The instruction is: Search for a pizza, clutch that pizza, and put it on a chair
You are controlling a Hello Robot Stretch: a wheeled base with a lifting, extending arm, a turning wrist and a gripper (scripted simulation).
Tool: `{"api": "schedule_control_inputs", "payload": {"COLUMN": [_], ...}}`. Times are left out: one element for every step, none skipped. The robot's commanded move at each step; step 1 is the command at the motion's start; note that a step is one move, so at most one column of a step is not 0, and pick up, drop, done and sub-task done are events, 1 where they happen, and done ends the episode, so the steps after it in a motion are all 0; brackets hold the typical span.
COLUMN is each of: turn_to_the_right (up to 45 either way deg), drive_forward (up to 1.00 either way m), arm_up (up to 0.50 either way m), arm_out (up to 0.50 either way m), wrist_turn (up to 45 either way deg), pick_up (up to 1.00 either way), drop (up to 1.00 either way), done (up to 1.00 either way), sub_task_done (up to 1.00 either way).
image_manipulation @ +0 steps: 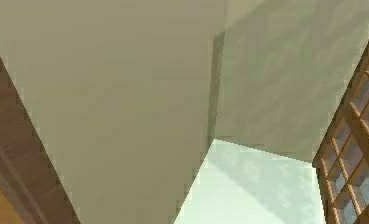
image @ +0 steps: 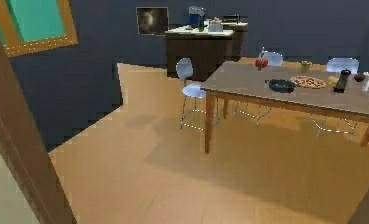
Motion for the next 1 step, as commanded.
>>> {"api": "schedule_control_inputs", "payload": {"turn_to_the_right": [-18.0], "drive_forward": [0.0], "arm_up": [0.0], "arm_out": [0.0], "wrist_turn": [0.0], "pick_up": [0.0], "drop": [0.0], "done": [0.0], "sub_task_done": [0.0]}}
